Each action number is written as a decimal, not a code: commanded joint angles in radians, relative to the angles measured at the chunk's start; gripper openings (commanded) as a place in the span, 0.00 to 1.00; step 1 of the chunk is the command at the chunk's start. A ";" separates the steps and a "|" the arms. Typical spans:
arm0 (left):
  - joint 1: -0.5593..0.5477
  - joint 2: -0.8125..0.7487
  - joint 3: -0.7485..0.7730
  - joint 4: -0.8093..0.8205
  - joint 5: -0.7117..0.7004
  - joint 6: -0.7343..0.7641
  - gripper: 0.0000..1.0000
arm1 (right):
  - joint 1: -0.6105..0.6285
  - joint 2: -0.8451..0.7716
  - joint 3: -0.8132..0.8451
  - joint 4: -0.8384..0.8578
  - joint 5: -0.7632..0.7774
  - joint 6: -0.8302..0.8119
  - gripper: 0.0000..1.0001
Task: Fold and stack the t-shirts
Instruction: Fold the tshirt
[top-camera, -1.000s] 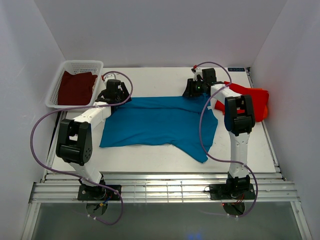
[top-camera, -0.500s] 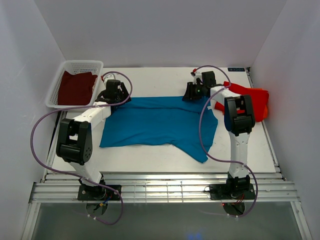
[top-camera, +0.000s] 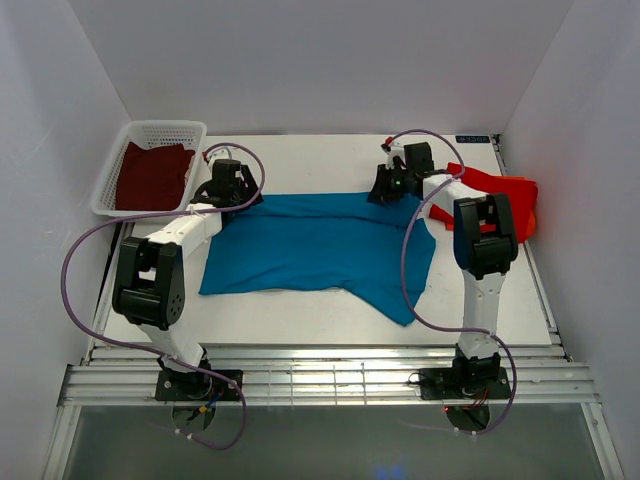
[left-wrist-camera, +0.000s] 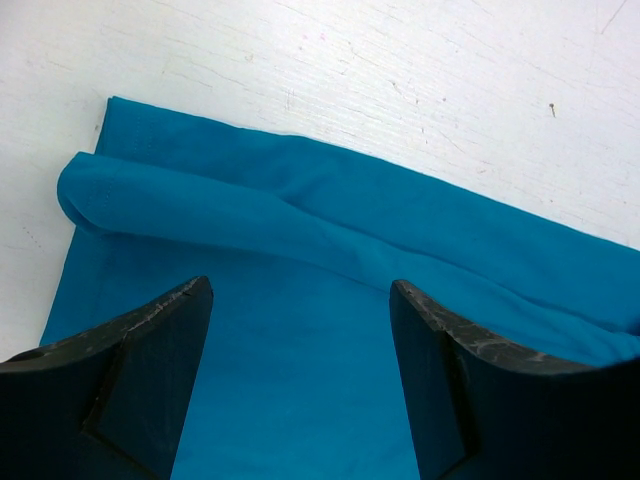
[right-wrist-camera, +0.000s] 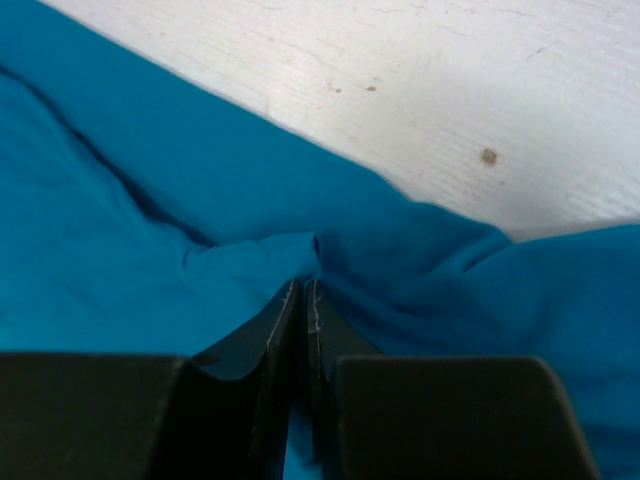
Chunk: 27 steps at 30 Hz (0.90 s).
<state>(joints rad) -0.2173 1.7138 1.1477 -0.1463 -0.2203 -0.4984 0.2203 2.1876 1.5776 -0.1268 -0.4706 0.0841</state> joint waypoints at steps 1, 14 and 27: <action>0.009 0.000 0.010 0.007 0.018 -0.008 0.82 | 0.005 -0.144 -0.057 0.046 0.004 -0.020 0.13; 0.012 0.006 0.026 -0.012 0.047 -0.012 0.82 | 0.037 -0.226 -0.231 -0.037 0.004 -0.060 0.13; 0.012 -0.014 0.034 -0.015 0.045 -0.011 0.82 | 0.103 -0.281 -0.343 -0.022 0.018 -0.063 0.12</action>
<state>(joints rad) -0.2111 1.7287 1.1568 -0.1608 -0.1814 -0.5056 0.3206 1.9678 1.2423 -0.1635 -0.4656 0.0402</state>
